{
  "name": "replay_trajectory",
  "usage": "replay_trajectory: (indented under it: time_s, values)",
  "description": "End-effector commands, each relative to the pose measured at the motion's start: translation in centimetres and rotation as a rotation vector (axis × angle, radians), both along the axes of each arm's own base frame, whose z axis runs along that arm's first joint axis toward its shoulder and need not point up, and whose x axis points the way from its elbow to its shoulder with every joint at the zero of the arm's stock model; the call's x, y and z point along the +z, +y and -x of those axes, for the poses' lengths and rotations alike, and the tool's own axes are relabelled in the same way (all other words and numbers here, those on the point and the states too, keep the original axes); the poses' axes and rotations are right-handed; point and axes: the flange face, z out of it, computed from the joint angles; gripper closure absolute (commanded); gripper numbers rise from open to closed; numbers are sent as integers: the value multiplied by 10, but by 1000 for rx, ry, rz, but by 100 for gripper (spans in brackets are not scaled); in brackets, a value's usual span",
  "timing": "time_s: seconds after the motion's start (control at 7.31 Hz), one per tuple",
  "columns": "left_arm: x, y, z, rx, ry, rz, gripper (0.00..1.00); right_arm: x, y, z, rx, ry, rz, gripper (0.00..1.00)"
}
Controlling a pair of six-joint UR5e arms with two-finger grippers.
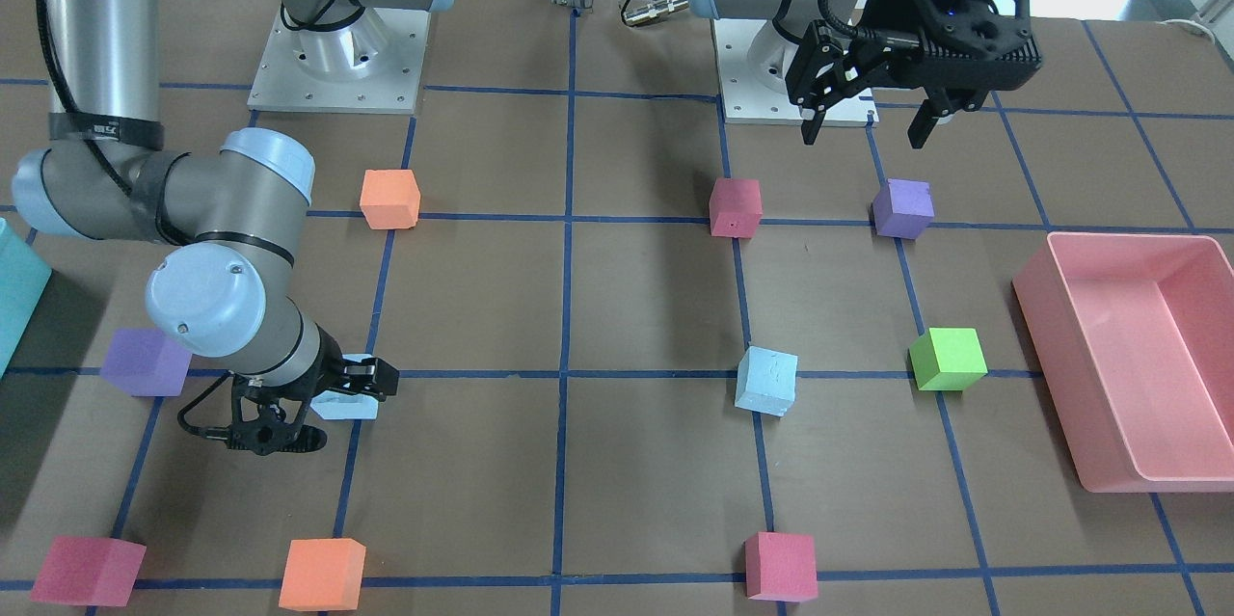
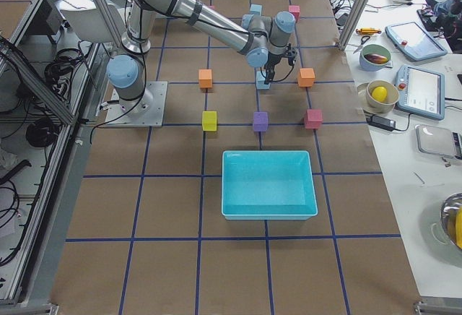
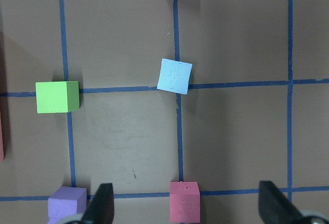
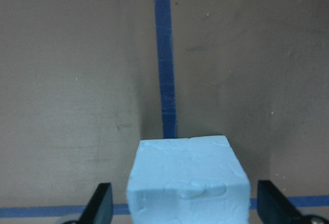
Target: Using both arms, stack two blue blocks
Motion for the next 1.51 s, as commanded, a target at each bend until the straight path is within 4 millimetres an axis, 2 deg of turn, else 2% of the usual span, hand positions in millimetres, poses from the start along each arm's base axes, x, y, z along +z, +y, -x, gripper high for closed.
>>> replay_trajectory:
  time_s: [0.0,0.14,0.27,0.41,0.55,0.68,0.82,0.96,1.09,1.37]
  values:
    - [-1,-1,0,3,0,-1,0,-14,9,0,1,0,12,61]
    - [-1,-1,0,2,0,-3,0,-13,8,1,-1,2,13,94]
    - [-1,0,0,8,1,-3,0,-3,6,1,-9,1,22,100]
    - [1,6,3,-9,10,-1,0,20,1,-1,-12,1,63,100]
    - [-20,10,2,-43,20,-45,0,42,0,-13,-17,-54,68,100]
    - [-52,12,2,-82,14,-94,0,60,7,-35,-53,-104,57,100]
    - [-81,2,-8,-72,18,-120,0,74,24,-84,-63,-92,68,100]
    - [-104,-12,-10,-99,13,-101,0,74,42,-130,-78,-85,58,100]
    - [-120,-37,-11,-139,7,-42,0,68,54,-157,-107,-83,45,100]
    - [-163,-73,-12,-176,3,-14,0,62,76,-198,-118,-75,27,100]
